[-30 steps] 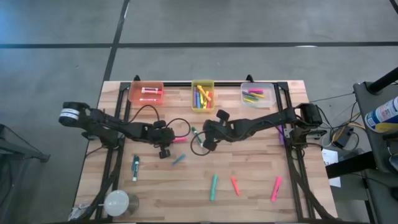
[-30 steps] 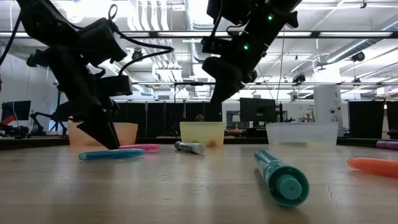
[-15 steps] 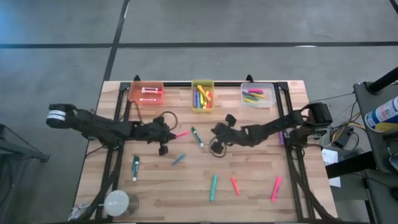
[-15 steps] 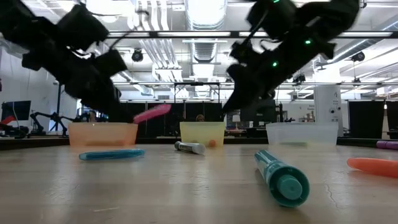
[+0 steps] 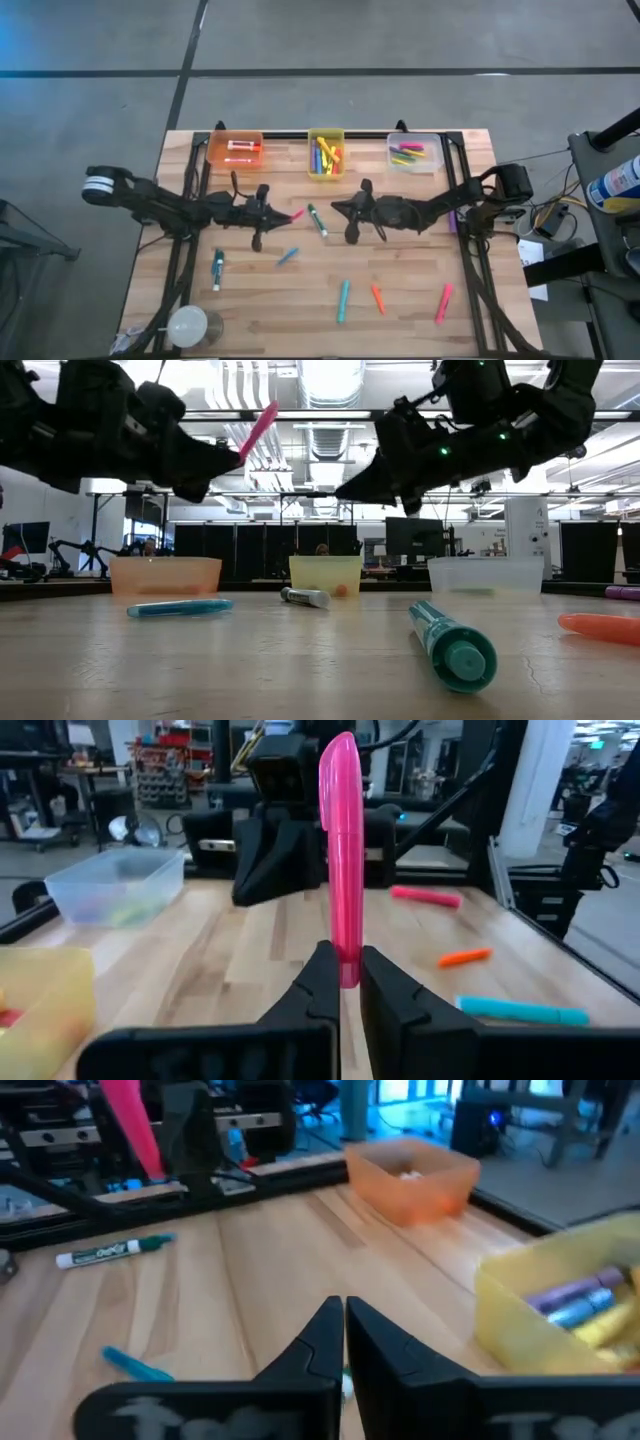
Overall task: Pick & Place Markers
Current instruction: Put the pink pen into the transparent bin
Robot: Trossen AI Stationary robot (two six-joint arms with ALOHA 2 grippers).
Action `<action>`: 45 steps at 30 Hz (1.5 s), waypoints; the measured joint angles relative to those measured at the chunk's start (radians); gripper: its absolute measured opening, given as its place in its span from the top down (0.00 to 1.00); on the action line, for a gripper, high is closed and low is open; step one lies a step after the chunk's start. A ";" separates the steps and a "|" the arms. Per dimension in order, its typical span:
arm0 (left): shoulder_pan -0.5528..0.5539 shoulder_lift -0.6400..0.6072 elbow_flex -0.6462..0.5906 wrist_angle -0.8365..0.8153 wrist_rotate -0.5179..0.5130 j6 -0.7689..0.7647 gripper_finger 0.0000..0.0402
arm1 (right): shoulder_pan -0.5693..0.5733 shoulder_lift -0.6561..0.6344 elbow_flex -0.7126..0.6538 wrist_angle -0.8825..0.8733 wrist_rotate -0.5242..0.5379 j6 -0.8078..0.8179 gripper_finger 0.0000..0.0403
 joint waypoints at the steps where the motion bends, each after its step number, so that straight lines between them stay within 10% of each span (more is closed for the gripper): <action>1: 0.004 0.011 0.006 -0.001 0.004 0.006 0.96 | -0.001 0.005 0.014 0.001 0.000 -0.011 0.95; 23: 0.020 0.069 0.060 0.000 0.021 0.022 0.96 | 0.001 0.026 0.189 0.039 -0.195 -0.137 0.53; 45: 0.023 0.060 0.064 0.001 0.016 0.021 0.96 | 0.004 0.125 0.337 0.004 -0.246 -0.136 0.83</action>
